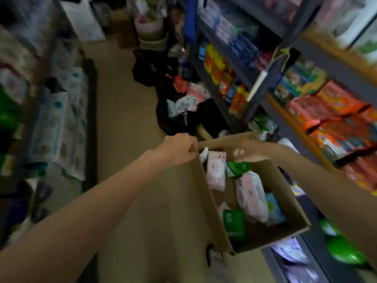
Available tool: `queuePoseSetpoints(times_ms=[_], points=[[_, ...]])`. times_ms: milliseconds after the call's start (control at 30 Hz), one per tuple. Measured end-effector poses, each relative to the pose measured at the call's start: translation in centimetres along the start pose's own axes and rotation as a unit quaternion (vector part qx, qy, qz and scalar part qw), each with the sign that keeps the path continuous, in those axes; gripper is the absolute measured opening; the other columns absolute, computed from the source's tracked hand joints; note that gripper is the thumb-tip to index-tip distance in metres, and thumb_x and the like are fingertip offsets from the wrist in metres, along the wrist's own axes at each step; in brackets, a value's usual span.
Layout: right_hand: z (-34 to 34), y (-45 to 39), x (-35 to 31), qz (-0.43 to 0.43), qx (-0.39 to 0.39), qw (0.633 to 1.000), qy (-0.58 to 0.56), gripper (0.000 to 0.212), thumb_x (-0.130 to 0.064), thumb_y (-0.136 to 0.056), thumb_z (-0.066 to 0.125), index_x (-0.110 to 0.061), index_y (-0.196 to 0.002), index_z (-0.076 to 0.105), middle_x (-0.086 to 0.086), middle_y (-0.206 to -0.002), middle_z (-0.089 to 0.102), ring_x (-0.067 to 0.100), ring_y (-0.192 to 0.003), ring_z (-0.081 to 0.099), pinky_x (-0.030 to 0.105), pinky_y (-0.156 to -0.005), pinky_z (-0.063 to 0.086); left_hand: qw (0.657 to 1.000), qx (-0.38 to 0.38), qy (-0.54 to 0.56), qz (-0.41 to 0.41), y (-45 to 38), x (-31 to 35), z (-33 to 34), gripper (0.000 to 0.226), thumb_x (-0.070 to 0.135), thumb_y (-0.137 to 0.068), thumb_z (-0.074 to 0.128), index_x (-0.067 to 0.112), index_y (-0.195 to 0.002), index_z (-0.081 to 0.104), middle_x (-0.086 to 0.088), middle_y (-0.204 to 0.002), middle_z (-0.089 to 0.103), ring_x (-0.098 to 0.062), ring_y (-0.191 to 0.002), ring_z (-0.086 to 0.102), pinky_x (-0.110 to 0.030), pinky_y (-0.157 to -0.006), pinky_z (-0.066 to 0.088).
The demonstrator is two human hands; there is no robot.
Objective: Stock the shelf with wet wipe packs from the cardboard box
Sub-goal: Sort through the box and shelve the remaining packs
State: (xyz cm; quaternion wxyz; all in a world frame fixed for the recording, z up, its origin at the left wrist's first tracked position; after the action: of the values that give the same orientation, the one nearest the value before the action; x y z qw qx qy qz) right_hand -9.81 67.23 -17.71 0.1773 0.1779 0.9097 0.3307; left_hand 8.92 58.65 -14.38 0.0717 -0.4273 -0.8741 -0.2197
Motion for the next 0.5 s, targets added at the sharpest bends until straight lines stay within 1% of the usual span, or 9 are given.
queuePoseSetpoints(times_ms=[167,233,300,333,367,400,433,467,500], points=[[7.8,-5.9,8.2,0.032,-0.051,0.993,-0.104,0.030,-0.018,-0.092,0.053,0.007,-0.105,0.062,0.022,-0.110,0.063,0.032,-0.103,0.059,0.023,-0.063,0.037,0.996,-0.066,0.007,-0.051,-7.3,2.1,10.0,0.035,0.025,-0.092,0.047,0.017,-0.126,0.051,-0.008,-0.130,0.051,-0.028,-0.119,0.051,-0.036,-0.095,0.042],[10.6,-8.7,10.5,0.051,-0.044,0.987,-0.147,0.027,-0.019,-0.091,0.055,0.008,-0.091,0.062,0.023,-0.091,0.064,0.031,-0.088,0.061,0.018,-0.054,0.035,0.994,-0.072,0.021,-0.083,-9.6,1.9,13.3,0.037,0.025,-0.093,0.047,0.015,-0.129,0.047,-0.010,-0.130,0.050,-0.029,-0.117,0.051,-0.035,-0.092,0.041],[13.0,-11.4,12.0,0.074,-0.022,0.976,-0.204,0.018,-0.021,-0.091,0.057,-0.006,-0.082,0.053,0.005,-0.069,0.051,0.016,-0.068,0.052,0.006,-0.044,0.033,0.990,-0.061,0.060,-0.112,-11.6,1.4,16.1,0.037,0.021,-0.092,0.048,0.010,-0.128,0.047,-0.012,-0.128,0.052,-0.030,-0.115,0.053,-0.033,-0.091,0.041],[14.1,-12.7,12.3,0.082,-0.007,0.970,-0.229,0.016,-0.021,-0.090,0.058,-0.010,-0.084,0.049,-0.003,-0.068,0.044,0.012,-0.070,0.049,0.004,-0.046,0.034,0.987,-0.049,0.088,-0.128,-12.4,1.0,17.3,0.037,0.018,-0.091,0.049,0.009,-0.127,0.049,-0.013,-0.127,0.054,-0.031,-0.113,0.055,-0.033,-0.091,0.042],[15.2,-14.1,12.5,0.085,0.004,0.964,-0.250,0.017,-0.022,-0.089,0.060,-0.010,-0.091,0.049,-0.004,-0.073,0.045,0.014,-0.080,0.050,0.003,-0.054,0.036,0.982,-0.035,0.113,-0.147,-13.1,0.7,18.3,0.037,0.015,-0.090,0.050,0.008,-0.126,0.050,-0.014,-0.125,0.056,-0.031,-0.112,0.056,-0.034,-0.091,0.043],[16.1,-15.5,12.5,0.084,0.018,0.961,-0.263,0.030,-0.026,-0.087,0.063,-0.006,-0.104,0.049,0.000,-0.085,0.052,0.019,-0.093,0.051,0.012,-0.070,0.043,0.977,-0.016,0.131,-0.166,-13.7,0.3,19.1,0.036,0.013,-0.089,0.051,0.008,-0.125,0.051,-0.014,-0.124,0.058,-0.031,-0.110,0.057,-0.034,-0.091,0.044],[17.0,-17.2,12.4,0.087,0.032,0.959,-0.266,0.050,-0.031,-0.084,0.066,-0.003,-0.120,0.045,0.008,-0.105,0.055,0.024,-0.107,0.051,0.025,-0.083,0.046,0.973,0.003,0.145,-0.182,-14.2,0.0,19.9,0.036,0.012,-0.089,0.051,0.008,-0.124,0.052,-0.014,-0.122,0.059,-0.031,-0.109,0.058,-0.034,-0.089,0.044],[17.8,-19.0,12.2,0.099,0.045,0.959,-0.264,0.066,-0.037,-0.082,0.067,-0.002,-0.131,0.039,0.014,-0.124,0.051,0.028,-0.118,0.048,0.033,-0.092,0.045,0.968,0.021,0.157,-0.195,-14.7,-0.3,20.5,0.035,0.010,-0.089,0.051,0.007,-0.124,0.052,-0.014,-0.121,0.059,-0.030,-0.109,0.058,-0.033,-0.088,0.044],[18.3,-20.6,11.7,0.113,0.057,0.957,-0.262,0.076,-0.041,-0.080,0.068,-0.004,-0.137,0.034,0.016,-0.133,0.045,0.031,-0.122,0.045,0.037,-0.095,0.043,0.964,0.037,0.169,-0.204,-15.2,-0.6,21.1,0.035,0.009,-0.089,0.051,0.005,-0.124,0.052,-0.014,-0.121,0.059,-0.030,-0.108,0.058,-0.032,-0.086,0.044]])
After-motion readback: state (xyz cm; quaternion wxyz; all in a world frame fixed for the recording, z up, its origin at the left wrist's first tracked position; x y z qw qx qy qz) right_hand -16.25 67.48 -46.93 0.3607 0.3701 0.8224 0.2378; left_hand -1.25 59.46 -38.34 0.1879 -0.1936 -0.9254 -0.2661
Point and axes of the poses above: each hand's wrist, its own y-axis away from the middle knuckle, its own z-axis out of the palm, x = y × z, the point moved 3 cm from there along -y, towards the middle knuckle
